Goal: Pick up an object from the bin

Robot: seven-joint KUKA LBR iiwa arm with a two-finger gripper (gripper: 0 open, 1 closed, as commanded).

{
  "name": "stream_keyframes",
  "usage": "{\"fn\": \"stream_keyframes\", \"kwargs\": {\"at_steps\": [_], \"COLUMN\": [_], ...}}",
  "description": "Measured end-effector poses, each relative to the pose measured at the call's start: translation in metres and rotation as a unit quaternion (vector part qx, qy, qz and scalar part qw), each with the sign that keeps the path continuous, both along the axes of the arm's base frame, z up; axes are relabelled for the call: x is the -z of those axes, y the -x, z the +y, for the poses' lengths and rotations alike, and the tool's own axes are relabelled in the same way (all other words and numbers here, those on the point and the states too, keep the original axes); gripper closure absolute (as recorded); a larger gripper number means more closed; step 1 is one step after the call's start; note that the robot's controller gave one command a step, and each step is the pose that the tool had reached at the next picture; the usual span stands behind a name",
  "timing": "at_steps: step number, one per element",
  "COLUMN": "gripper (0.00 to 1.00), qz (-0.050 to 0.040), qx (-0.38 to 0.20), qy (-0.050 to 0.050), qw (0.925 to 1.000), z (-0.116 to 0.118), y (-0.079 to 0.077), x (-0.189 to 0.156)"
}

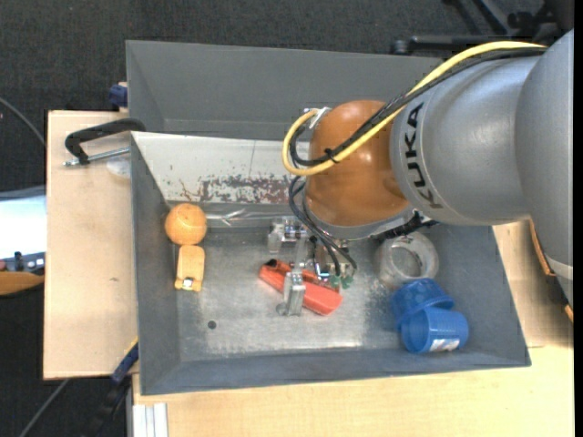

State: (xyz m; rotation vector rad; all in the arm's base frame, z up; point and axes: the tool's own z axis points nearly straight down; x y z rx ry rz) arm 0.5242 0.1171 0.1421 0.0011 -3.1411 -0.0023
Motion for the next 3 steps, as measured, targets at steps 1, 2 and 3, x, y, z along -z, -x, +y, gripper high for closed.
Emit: {"fn": "stream_keyframes", "kwargs": {"at_steps": [1,2,3], "gripper": [0.0,0.0,1.0], "qz": [-0.0001,0.001,-0.0023], "qx": [0.024,-0.006,0.096], "qy": [-0.001,0.0,-0.003], "qw": [0.9997,1.0,0.9954], "z": [-0.018,-0.036,-0.033], "y": [0.002,-0.004,-0.017], "x": [0.036,0.057,0.059]}}
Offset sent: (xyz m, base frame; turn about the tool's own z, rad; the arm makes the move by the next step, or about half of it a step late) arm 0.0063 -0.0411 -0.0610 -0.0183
